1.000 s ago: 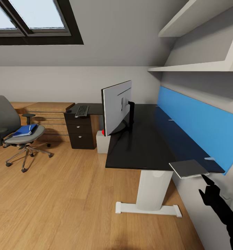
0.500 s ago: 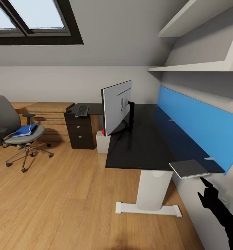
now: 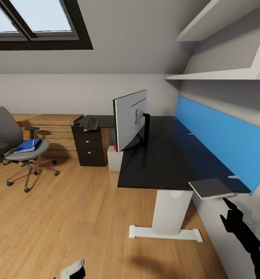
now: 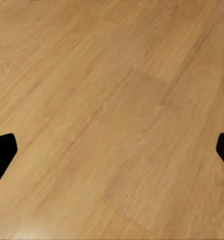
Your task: In the bedroom, organize the workspace by keeping the computer under the desk, ensuring the monitor is on the desk, placing the keyboard on the desk next to the monitor, placing the mouse on the desk next to the keyboard, moving the folder from the swivel chair onto the desk next to the mouse, stacking the notebook on top of the folder with the pen on top of the notebook, and positioning the swivel chair next to the desk.
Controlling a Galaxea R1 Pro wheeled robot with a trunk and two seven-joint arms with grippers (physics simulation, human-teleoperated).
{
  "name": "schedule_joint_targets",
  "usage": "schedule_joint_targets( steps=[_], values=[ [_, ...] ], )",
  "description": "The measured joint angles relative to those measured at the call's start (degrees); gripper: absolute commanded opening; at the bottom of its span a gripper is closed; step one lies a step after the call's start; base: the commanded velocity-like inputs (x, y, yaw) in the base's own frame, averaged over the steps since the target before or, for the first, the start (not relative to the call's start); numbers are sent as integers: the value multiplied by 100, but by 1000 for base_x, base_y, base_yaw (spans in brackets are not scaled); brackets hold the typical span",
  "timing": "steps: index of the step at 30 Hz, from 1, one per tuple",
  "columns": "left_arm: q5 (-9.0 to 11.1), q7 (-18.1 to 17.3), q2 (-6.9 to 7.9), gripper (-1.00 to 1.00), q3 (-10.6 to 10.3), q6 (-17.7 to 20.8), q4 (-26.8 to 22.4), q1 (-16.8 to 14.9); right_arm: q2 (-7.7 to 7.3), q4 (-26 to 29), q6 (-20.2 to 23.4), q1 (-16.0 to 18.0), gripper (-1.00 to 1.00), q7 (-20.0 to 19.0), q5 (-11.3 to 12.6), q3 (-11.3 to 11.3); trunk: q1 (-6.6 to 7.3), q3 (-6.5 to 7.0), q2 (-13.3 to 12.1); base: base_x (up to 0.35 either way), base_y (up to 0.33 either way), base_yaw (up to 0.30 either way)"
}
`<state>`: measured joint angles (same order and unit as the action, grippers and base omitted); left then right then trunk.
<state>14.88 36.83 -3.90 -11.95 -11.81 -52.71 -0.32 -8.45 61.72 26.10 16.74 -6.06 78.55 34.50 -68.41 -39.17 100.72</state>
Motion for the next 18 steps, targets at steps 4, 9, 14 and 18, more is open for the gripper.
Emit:
schedule_joint_targets(
  steps=[4, 9, 14, 18],
  values=[
    [52, -10, 1, 100, -7, 1315, -1230, 0, 0, 0, 0, 0, 100, 0, -2, -1, 0, 0, 0, 0, 0, 0],
    [68, -11, -10, 100, -8, 2375, -2164, 0, 2, 0, 0, 0, 100, 0, -2, -1, 0, 0, 0, 0, 0, 0],
    [70, -14, -41, 100, -15, 3121, -2902, 0, 2, 0, 0, 0, 100, 0, -2, -7, 0, 0, 0, 0, 0, 0],
    [127, -15, -92, 100, -27, 3331, -3201, 0, 3, 0, 0, 0, 100, 0, -1, -9, 0, 0, 0, 0, 0, 0]
  ],
)
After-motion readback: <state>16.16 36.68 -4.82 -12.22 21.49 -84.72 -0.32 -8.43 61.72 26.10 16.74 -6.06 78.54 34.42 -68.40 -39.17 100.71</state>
